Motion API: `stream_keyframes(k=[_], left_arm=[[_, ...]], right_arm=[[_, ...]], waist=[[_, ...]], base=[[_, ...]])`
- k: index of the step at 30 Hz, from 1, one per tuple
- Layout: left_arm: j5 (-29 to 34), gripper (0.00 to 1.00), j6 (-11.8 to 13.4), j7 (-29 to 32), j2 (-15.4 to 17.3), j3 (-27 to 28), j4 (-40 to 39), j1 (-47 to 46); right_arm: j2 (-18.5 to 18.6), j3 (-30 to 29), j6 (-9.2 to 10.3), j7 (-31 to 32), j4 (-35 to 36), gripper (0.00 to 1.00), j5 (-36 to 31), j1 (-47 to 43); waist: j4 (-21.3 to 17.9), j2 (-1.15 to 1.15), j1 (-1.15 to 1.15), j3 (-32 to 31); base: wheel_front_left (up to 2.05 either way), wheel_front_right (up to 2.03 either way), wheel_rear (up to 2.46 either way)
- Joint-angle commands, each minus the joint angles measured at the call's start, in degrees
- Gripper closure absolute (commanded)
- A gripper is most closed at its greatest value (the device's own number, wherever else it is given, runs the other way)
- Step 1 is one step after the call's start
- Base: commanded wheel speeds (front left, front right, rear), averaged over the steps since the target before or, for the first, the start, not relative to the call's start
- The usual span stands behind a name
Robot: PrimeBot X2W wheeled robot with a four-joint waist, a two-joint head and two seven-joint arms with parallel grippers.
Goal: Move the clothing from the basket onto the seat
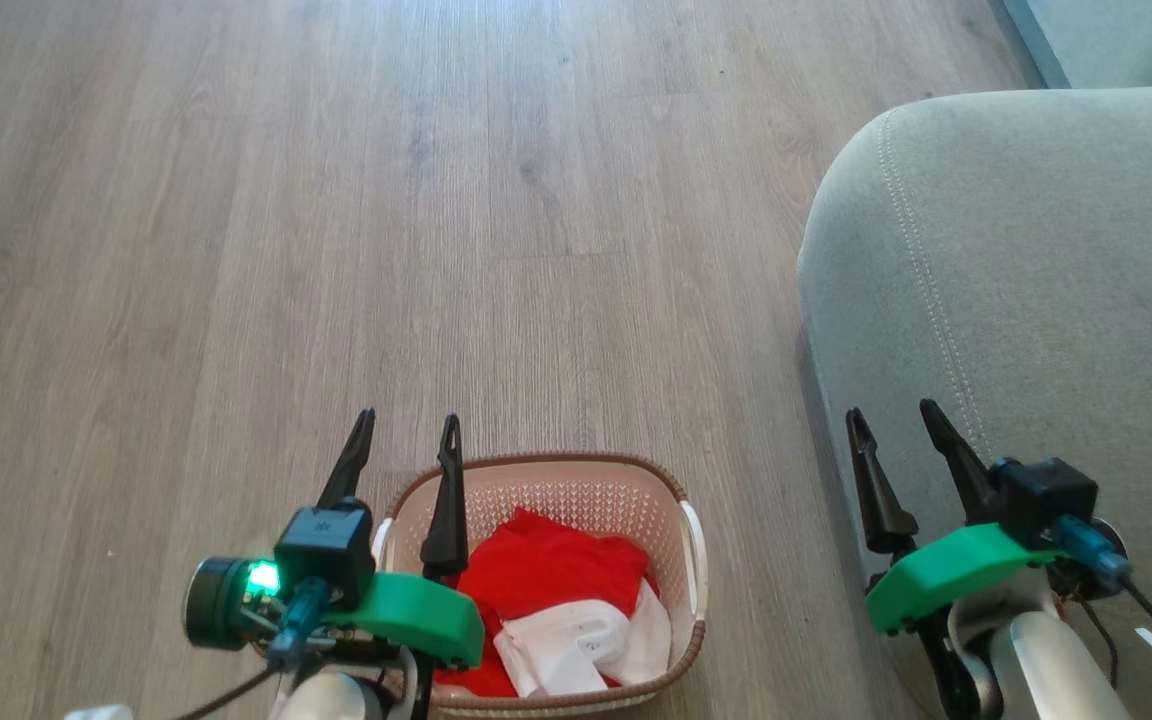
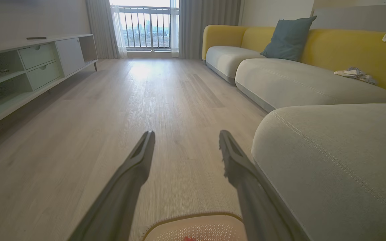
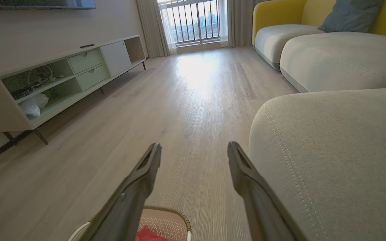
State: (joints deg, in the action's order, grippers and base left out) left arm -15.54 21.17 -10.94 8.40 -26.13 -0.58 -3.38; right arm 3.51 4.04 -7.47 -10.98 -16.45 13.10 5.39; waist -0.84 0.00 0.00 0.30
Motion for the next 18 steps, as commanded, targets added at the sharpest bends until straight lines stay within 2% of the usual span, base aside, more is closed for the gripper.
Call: stream_keyframes(k=[1,18], left_arm=[[2.13,0.00,0.92,-1.12,0.51,0.97,-1.83,-2.14],[13.43,0.00,2.66,-3.80,-0.19,-0.70,-3.62,-1.59]], right_arm=[[-0.47,1.17,-0.02,-1.03,1.69,0.00,-2.38,3.42],[-0.62,2.39,-0.02,-3.75,1.79,0.00,-14.04,4.69]], waist=[[-0.02,0.00,0.00,-0.03],[0.20,0.00,0.00,-0.24]], base=[[0.00,0.00,0.00],[0.00,0.00,0.00]])
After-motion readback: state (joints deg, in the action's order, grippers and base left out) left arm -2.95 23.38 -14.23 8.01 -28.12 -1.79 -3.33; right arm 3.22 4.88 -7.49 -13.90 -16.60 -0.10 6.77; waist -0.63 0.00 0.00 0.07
